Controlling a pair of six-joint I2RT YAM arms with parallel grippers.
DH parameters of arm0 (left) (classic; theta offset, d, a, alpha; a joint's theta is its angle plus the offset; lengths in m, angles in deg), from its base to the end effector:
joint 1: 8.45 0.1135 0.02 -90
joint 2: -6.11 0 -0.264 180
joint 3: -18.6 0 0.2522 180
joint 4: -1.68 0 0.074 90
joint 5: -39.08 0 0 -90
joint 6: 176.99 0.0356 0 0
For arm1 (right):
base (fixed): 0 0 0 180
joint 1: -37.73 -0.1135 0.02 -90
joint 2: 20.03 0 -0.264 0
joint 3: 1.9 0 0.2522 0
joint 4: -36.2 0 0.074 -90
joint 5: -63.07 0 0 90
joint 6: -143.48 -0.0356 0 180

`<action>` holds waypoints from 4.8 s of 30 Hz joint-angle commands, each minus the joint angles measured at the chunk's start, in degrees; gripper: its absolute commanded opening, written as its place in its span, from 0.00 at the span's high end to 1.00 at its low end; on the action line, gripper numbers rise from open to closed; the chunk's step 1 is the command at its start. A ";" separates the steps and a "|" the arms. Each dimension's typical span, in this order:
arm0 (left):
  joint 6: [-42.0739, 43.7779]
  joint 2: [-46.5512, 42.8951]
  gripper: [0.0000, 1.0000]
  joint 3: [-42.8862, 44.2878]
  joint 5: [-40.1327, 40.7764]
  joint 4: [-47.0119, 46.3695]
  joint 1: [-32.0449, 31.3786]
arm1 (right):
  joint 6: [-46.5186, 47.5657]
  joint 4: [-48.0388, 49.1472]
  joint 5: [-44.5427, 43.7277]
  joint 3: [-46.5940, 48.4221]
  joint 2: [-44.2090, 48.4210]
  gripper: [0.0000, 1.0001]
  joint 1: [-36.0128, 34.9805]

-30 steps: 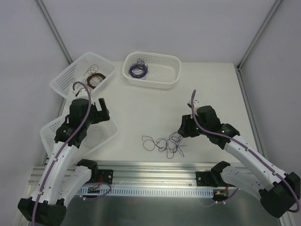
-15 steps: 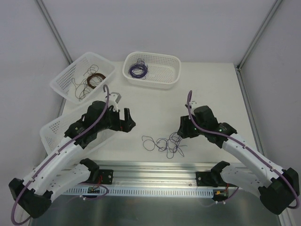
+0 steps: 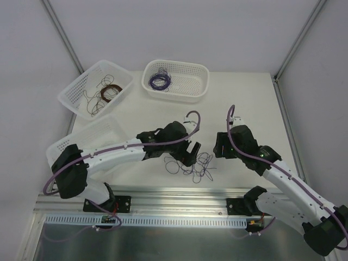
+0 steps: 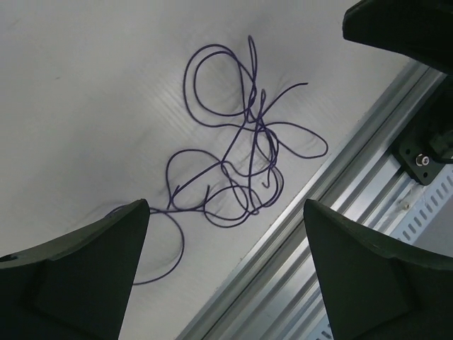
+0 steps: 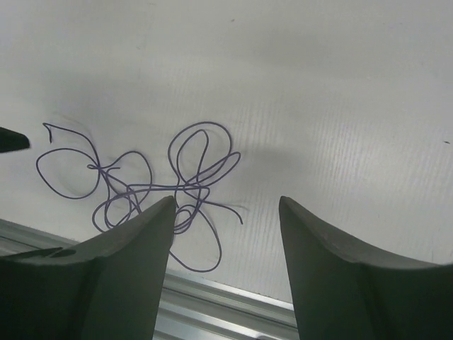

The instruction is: Untangle the cables

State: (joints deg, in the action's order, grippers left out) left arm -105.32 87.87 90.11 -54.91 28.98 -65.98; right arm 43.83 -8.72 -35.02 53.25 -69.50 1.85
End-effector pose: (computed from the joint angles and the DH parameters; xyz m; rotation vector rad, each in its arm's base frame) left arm 0.1682 -0.2689 0.2632 0.8248 2.1964 -0.7748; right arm 0.1520 0.1038 0.2700 -0.4390 2.2183 0.2675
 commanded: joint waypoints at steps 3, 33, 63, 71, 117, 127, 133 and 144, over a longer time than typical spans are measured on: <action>1.45 8.85 0.15 6.22 -0.32 -3.78 -3.45 | -3.62 -3.91 -7.10 -0.69 4.02 0.28 -0.16; 6.02 -5.02 1.00 22.56 3.73 5.26 -3.11 | -2.92 0.75 -4.21 -4.56 11.58 0.00 -0.16; 2.60 -10.74 1.00 30.40 12.78 7.03 2.52 | 0.60 15.50 22.67 -0.26 10.54 0.11 -0.24; -5.92 -8.54 1.00 32.85 12.69 7.03 2.43 | -0.02 25.61 26.55 4.31 4.48 0.12 -1.82; -4.00 -30.95 0.11 -13.60 4.44 -18.36 9.02 | -6.87 9.81 15.74 25.41 -7.74 0.99 -8.24; 4.08 -21.74 0.16 -20.50 -2.77 -35.25 4.63 | -9.77 9.27 18.56 26.90 -8.01 0.99 -8.42; 6.98 -12.77 0.25 -17.33 -9.80 -36.83 3.31 | -9.77 8.92 17.68 26.64 -6.96 0.99 -8.33; 5.15 -7.40 1.00 -18.82 -2.97 -35.26 1.99 | -9.07 7.61 17.24 28.04 -5.64 0.99 -8.33</action>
State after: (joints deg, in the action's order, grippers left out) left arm -100.16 79.85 70.49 -61.24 -4.11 -63.62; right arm 34.85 -1.16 -17.32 78.14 -76.71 -6.30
